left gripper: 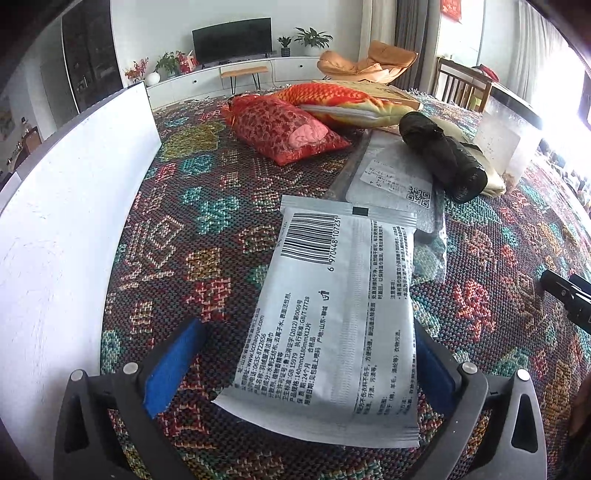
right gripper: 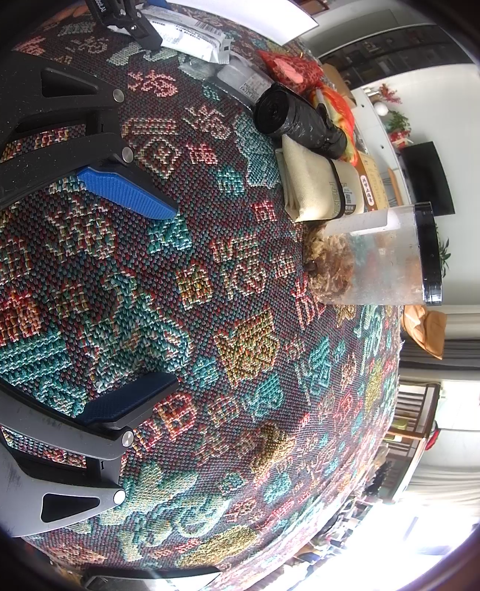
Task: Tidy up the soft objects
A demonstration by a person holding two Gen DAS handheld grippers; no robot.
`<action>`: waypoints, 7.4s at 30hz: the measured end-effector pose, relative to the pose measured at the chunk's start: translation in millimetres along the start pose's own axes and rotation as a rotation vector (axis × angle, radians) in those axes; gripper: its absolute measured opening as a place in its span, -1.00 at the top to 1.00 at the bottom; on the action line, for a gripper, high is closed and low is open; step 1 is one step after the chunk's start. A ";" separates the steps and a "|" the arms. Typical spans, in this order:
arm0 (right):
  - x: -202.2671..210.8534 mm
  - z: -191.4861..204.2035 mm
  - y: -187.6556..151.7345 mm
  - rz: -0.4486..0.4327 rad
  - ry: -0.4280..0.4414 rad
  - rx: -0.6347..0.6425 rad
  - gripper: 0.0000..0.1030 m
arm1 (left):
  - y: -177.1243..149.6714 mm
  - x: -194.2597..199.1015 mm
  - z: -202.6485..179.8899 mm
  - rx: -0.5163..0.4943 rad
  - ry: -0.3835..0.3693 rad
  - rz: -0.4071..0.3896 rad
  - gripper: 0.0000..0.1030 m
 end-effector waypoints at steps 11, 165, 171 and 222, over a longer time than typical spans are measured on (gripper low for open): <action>0.0 0.1 0.0 0.000 0.000 0.001 -0.70 | -1.8 0.8 -3.7 0.000 0.000 0.000 -1.00; 38.1 7.0 -18.0 -0.015 0.001 0.056 -0.50 | -30.5 26.7 -15.5 0.030 0.005 -0.014 -1.00; 40.4 9.0 -19.4 -0.016 0.001 0.056 -0.50 | -30.6 25.5 -16.4 0.024 0.012 -0.010 -1.00; 33.2 7.4 -17.7 -0.016 0.007 0.054 -0.52 | 161.0 -95.5 51.8 0.261 0.003 0.048 0.04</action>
Point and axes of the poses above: each gripper's, at about its wrist camera, not at the fingertips, and x roughly against the way its jaws point, z to its left, y to its top, the point moved 6 cm from there along -x, roughly the way its jaws point, and after that the axes turned 8 degrees about -y, right-handed, at the moved point
